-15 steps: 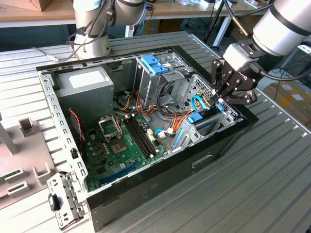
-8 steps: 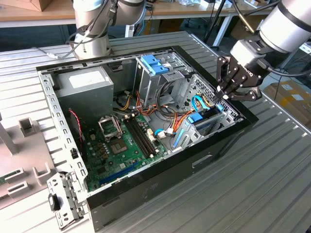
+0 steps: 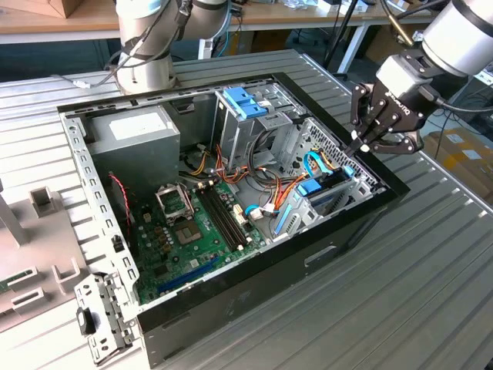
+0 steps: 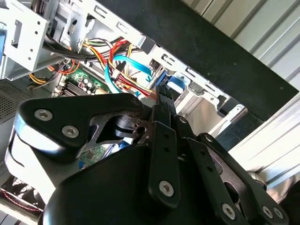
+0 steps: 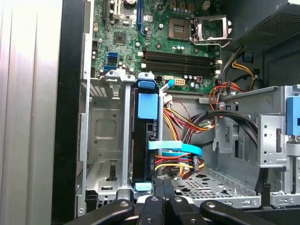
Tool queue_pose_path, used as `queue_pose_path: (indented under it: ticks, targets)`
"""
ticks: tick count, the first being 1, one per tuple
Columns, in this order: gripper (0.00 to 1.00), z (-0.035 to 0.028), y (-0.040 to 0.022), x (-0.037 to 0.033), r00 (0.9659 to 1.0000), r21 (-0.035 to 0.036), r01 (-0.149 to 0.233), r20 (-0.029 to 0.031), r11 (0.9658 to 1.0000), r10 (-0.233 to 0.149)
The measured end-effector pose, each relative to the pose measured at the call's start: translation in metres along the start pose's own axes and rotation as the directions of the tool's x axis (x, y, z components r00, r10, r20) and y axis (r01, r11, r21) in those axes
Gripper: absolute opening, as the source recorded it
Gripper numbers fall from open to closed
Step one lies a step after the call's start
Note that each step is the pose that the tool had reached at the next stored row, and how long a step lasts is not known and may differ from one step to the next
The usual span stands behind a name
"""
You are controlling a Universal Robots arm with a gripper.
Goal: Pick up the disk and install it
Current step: 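Insert the second disk wire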
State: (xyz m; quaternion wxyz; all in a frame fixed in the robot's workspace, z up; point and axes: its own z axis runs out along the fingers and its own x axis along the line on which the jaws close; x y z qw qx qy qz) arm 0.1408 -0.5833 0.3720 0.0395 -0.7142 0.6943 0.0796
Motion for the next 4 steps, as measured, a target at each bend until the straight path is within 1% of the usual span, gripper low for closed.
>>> queue_pose_path:
  ticks: [4]
  targets:
    - [0.11,-0.0002,-0.0004,-0.0001,1.0000,0.0000,0.000,-0.0002,1.0000,0.000]
